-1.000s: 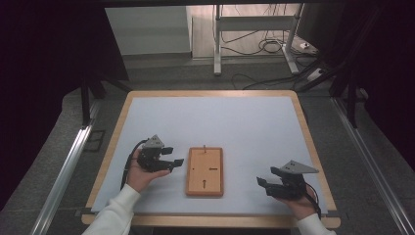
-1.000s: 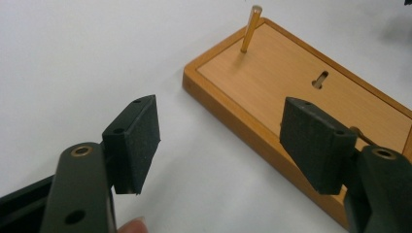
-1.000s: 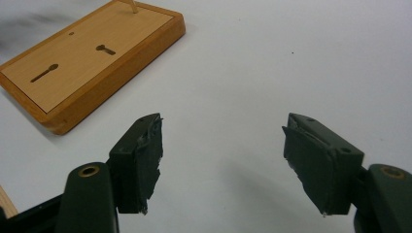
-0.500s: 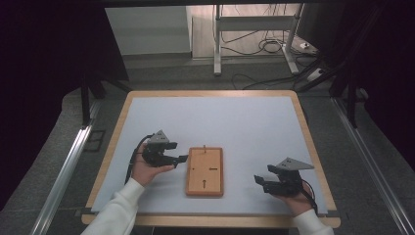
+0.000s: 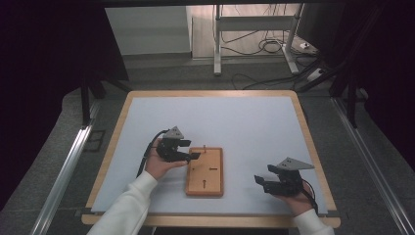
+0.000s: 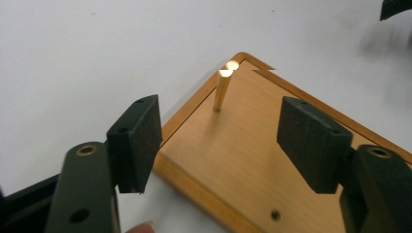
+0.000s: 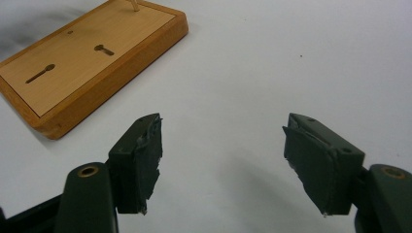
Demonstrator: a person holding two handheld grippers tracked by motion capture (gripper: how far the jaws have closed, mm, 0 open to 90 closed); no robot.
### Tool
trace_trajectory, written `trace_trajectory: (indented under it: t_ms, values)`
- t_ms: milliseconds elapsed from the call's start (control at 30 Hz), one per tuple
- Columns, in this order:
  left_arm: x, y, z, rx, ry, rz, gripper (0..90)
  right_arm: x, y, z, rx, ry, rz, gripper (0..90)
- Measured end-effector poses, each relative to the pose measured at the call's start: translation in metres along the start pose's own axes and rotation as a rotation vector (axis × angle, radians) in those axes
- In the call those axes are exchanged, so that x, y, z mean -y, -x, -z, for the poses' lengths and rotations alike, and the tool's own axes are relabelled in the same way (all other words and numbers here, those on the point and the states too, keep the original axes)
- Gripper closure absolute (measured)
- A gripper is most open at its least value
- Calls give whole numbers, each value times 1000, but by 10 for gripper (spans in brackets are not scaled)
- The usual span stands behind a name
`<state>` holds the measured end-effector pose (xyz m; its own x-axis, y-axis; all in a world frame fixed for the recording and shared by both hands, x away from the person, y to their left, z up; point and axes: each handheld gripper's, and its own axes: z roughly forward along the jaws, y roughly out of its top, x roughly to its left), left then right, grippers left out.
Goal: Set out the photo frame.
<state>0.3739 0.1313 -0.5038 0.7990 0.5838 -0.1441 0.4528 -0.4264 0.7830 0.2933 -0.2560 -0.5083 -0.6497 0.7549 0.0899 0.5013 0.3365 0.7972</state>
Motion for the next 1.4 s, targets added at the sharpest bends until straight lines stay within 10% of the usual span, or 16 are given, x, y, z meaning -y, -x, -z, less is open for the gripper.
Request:
trace_trajectory:
  t_ms: [1400]
  values:
    - [-13, 1, -41, 29, -22, -97, 774, -10, -14, -10, -28, 14, 35, 258]
